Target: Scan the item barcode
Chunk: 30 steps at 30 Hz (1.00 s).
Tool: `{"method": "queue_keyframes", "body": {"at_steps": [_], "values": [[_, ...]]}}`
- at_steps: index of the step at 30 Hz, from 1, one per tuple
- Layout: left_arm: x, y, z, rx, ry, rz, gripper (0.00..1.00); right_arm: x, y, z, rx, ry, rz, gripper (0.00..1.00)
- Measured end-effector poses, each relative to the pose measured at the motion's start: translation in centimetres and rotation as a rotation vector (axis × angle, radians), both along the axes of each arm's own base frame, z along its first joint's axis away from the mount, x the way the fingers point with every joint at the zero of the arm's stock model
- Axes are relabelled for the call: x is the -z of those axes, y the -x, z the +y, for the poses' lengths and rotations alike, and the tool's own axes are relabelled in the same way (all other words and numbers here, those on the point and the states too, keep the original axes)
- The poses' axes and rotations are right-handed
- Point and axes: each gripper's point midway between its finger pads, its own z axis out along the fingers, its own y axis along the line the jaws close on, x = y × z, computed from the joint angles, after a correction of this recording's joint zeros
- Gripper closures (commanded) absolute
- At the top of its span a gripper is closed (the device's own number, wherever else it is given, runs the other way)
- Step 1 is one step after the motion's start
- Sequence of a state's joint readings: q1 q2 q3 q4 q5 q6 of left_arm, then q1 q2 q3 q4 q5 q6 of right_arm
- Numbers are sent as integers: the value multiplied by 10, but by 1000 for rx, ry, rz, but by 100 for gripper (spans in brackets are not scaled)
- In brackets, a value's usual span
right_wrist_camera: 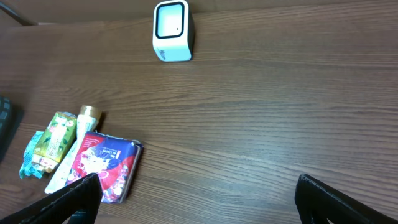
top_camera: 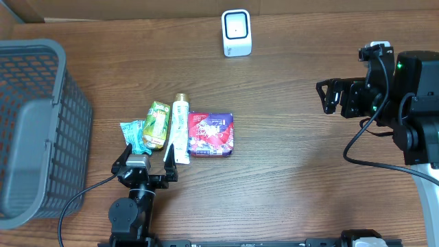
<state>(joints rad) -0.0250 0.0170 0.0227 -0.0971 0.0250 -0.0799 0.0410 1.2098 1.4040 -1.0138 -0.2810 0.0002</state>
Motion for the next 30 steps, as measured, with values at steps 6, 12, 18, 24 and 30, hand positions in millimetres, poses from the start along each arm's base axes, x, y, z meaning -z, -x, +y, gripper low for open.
{"method": "queue_keyframes", "body": {"at_steps": [6,12,18,24,30], "values": [[0,0,0,0,0,0,0,0,0,0,0,0,1,0],[0,0,0,0,0,0,0,0,0,0,0,0,0,0],[0,0,0,0,0,0,1,0,0,0,0,0,0,0],[0,0,0,0,0,0,0,-3,-3,1,-2,-3,-18,0],[0,0,0,0,0,0,0,-17,-10,10,-46,-45,-81,0]]}}
